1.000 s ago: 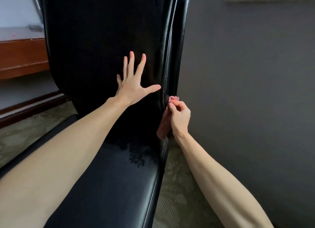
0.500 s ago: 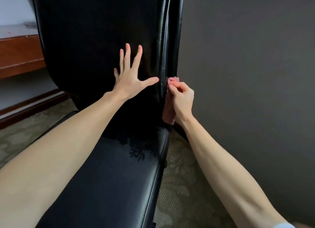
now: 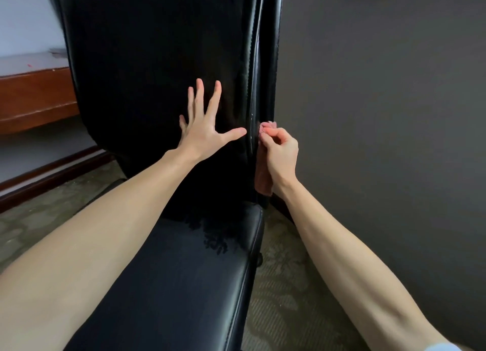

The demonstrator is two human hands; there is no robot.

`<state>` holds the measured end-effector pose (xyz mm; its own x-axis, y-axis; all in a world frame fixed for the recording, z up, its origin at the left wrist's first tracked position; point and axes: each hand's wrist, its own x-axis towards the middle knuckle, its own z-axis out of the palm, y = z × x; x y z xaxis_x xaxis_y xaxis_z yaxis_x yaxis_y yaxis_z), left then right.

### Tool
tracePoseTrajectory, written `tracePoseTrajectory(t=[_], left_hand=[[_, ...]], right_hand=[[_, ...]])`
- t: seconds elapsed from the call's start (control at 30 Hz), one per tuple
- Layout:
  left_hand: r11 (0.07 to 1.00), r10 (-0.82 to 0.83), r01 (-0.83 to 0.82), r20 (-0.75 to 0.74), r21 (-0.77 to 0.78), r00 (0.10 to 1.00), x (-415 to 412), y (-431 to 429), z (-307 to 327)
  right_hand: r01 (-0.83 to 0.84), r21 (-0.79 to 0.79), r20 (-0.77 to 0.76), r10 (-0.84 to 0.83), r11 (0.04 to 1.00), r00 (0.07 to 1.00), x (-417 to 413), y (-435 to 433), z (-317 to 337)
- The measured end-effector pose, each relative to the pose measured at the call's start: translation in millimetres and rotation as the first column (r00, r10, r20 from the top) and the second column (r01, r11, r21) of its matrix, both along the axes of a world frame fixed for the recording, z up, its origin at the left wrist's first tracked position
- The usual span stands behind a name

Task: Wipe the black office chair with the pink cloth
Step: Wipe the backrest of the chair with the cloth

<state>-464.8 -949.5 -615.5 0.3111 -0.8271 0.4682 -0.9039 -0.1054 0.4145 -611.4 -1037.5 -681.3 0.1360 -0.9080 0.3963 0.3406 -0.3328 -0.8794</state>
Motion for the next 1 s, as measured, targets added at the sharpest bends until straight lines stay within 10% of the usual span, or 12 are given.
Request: tracePoseTrajectory(t=[0.2,0.5,0.77,1.0], left_hand=[[1.000,0.011,-0.012,0.020,0.020,1.000,-3,-6,-2],[1.000,0.013,-0.013,0.000,0.025,1.000,-2,-2,1],[0.999,0.019,-0.019,0.003,0.031,1.000,0,-7,0],[1.000,0.026,-0.026,0.000,0.014,1.000,3,-7,-1]], right_hand=[[0.010,0.194,-0.093,0.008,0.981,0.996,-8,15,-50],[-0.014,-0.066,0.087,0.019,0.998,0.996,7,-3,54],[0.008,0.182,-0.243,0.037,0.983,0.969,-10,17,-62],[0.054,0.046,-0.127,-0.048,0.997,0.991,2,2,-3]])
